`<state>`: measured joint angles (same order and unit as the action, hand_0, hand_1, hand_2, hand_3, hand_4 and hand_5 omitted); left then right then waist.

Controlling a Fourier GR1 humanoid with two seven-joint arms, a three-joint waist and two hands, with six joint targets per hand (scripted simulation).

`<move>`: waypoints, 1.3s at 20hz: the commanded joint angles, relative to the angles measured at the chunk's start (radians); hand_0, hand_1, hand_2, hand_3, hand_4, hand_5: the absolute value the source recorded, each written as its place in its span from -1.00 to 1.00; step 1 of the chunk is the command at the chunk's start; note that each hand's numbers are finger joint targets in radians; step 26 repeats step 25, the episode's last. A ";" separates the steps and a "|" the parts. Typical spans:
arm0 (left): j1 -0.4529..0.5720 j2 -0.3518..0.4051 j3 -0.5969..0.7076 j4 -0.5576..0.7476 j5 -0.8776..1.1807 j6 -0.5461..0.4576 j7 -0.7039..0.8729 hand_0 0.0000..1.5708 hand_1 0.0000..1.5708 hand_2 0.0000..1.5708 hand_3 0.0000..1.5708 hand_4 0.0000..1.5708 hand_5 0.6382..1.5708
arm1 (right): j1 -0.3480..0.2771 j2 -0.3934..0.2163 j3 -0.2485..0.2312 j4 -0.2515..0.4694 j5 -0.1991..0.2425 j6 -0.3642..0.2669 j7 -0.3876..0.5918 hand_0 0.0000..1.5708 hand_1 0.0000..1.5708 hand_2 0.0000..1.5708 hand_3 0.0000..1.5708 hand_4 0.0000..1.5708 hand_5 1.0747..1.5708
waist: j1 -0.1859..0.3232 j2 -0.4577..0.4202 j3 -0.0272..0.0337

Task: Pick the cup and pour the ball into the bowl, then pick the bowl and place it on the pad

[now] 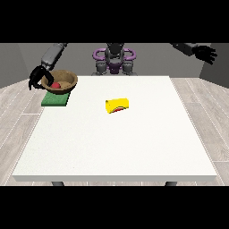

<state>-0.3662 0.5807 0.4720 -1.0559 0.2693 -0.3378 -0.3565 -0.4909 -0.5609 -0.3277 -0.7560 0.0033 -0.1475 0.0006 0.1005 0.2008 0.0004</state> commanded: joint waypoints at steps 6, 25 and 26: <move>0.007 0.074 0.060 0.050 0.041 -0.059 -0.049 -1.00 -1.00 -1.00 -1.00 0.51 0.97 | -0.027 -0.053 -0.090 0.111 -0.026 -0.067 -0.041 1.00 1.00 1.00 -0.10 -1.00 0.96 | 0.006 0.052 0.0000; 0.052 -0.134 -0.153 -0.054 -0.045 0.065 0.151 -1.00 -1.00 -1.00 -1.00 0.15 0.97 | -0.227 -0.071 -0.001 0.127 -0.028 0.136 0.165 -1.00 -1.00 -1.00 -1.00 -0.39 0.45 | -0.030 -0.293 -0.0021; 0.052 -0.134 -0.153 -0.054 -0.045 0.065 0.151 -1.00 -1.00 -1.00 -1.00 0.15 0.97 | -0.227 -0.071 -0.001 0.127 -0.028 0.136 0.165 -1.00 -1.00 -1.00 -1.00 -0.39 0.45 | -0.030 -0.293 -0.0021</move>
